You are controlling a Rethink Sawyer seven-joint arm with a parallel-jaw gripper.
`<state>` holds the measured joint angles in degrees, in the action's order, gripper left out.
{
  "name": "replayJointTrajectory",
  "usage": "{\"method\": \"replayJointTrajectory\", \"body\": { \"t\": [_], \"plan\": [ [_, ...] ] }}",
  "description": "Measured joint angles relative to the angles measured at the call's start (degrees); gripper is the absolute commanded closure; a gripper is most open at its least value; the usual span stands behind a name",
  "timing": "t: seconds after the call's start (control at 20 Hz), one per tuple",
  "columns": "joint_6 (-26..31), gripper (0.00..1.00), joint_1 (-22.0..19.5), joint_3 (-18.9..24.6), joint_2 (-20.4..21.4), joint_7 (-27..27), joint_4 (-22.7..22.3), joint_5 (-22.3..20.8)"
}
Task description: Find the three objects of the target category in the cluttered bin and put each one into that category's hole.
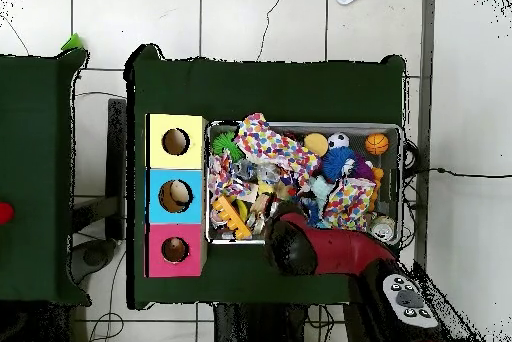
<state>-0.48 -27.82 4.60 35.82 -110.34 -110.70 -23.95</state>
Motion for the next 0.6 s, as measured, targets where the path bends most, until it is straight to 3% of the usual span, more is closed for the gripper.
{"method": "replayJointTrajectory", "body": {
  "t": [0.6],
  "plan": [
    [-1.6,0.00,-2.8,-1.4,-0.6,0.0,0.5,1.1]
  ]
}}
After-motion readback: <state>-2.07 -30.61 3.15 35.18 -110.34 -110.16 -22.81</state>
